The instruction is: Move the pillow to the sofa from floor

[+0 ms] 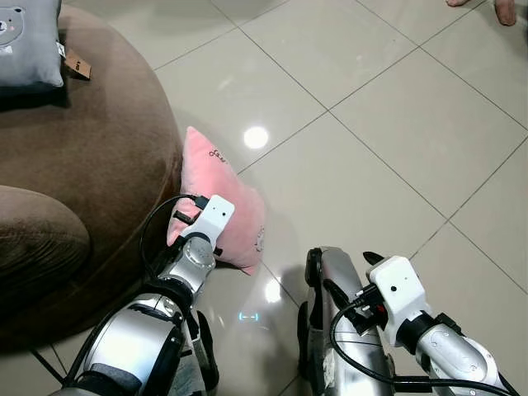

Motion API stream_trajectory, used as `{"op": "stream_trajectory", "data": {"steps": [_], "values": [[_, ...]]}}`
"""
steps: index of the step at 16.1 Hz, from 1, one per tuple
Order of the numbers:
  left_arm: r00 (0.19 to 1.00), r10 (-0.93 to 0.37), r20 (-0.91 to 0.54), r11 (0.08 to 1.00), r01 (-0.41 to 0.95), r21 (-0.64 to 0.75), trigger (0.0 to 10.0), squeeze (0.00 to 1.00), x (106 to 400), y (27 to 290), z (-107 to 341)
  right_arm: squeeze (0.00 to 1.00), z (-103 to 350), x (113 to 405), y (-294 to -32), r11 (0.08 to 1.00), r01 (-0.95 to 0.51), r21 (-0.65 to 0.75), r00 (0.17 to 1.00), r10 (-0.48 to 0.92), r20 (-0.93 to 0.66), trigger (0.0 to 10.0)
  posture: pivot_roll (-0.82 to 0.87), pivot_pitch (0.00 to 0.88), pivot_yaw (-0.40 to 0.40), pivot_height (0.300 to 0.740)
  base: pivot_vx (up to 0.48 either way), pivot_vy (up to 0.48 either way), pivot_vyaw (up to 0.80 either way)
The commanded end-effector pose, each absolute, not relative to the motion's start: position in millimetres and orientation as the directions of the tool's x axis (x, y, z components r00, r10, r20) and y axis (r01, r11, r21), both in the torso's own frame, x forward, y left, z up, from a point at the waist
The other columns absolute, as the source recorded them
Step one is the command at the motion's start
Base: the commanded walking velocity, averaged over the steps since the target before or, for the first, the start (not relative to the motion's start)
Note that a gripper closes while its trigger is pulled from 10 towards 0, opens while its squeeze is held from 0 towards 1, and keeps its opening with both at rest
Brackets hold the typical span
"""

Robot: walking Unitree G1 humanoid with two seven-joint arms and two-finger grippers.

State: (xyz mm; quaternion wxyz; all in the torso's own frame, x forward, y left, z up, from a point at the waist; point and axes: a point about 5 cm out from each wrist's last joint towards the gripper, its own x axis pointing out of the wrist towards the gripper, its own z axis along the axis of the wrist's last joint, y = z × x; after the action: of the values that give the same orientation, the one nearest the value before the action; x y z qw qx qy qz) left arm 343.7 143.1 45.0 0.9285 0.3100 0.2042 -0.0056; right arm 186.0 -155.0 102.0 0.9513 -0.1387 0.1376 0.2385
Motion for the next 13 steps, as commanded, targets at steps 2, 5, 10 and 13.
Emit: {"op": "stream_trajectory", "data": {"steps": [2, 5, 10, 13], "values": [[0.9, 0.095, -0.426, 0.834, 0.162, 0.527, 0.0, 0.0, 338, 138, 37, 0.0, 100, 183, -160, 0.849, -0.487, -0.204, 0.847, 0.402, -0.348, 10.0, -0.27, 0.304, -0.054, 0.527, 0.0, 0.0, 0.0], [0.898, 0.067, -0.436, 0.852, 0.175, 0.493, 0.0, 0.0, 339, 134, 37, 0.0, 99, 185, -163, 0.85, -0.483, -0.21, 0.849, 0.396, -0.351, 10.0, -0.27, 0.29, -0.053, 0.527, 0.0, 0.0, 0.0], [0.901, -0.049, -0.431, 0.947, 0.18, 0.268, 0.0, 0.0, 344, 113, 46, 0.0, 102, 191, -168, 0.872, -0.434, -0.225, 0.879, 0.355, -0.32, 10.0, -0.26, 0.232, -0.034, 0.527, 0.0, 0.0, 0.0], [0.887, -0.329, -0.325, 0.937, 0.264, -0.228, 0.0, 0.0, 357, 76, 75, 0.0, 116, 197, -171, 0.92, -0.322, -0.224, 0.936, 0.273, -0.222, 10.0, -0.22, 0.167, -0.009, 0.527, 0.0, 0.0, 0.0]]}}
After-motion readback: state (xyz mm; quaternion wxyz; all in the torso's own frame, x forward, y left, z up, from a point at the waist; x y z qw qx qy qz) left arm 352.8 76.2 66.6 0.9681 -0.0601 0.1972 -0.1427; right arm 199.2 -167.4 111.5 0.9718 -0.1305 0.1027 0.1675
